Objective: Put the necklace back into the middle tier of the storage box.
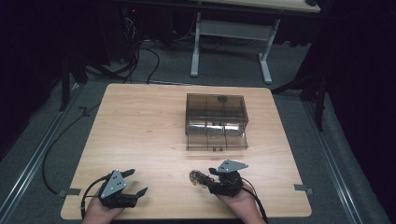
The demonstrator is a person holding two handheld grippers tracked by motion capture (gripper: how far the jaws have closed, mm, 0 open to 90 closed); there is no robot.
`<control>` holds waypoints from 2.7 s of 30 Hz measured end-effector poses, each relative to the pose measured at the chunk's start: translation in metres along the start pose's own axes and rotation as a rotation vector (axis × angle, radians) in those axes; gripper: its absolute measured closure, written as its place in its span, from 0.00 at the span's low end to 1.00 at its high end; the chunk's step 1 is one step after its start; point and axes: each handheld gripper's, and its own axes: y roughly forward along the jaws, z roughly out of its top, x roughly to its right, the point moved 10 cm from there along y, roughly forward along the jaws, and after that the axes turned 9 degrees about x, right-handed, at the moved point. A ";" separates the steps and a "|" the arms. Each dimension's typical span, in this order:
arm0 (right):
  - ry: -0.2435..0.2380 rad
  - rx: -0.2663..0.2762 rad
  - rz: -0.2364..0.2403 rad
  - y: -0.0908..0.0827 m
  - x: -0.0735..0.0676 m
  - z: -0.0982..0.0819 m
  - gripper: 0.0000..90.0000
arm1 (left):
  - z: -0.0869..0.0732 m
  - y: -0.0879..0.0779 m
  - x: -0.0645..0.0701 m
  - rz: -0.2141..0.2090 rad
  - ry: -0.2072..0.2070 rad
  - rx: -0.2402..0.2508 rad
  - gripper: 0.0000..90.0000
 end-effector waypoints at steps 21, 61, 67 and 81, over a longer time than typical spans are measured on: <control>-0.050 -0.061 -0.012 0.025 -0.003 -0.008 0.61 | 0.000 0.000 0.000 -0.005 0.004 -0.007 0.21; -0.034 0.141 -0.035 -0.020 0.006 0.012 0.91 | -0.001 0.000 -0.001 0.005 -0.004 -0.007 0.21; -0.022 0.144 -0.060 -0.029 0.015 0.007 0.91 | 0.000 0.000 -0.001 0.004 -0.003 -0.004 0.21; 0.034 0.163 -0.165 -0.070 0.055 -0.008 0.91 | 0.000 0.000 -0.001 0.008 -0.003 -0.006 0.21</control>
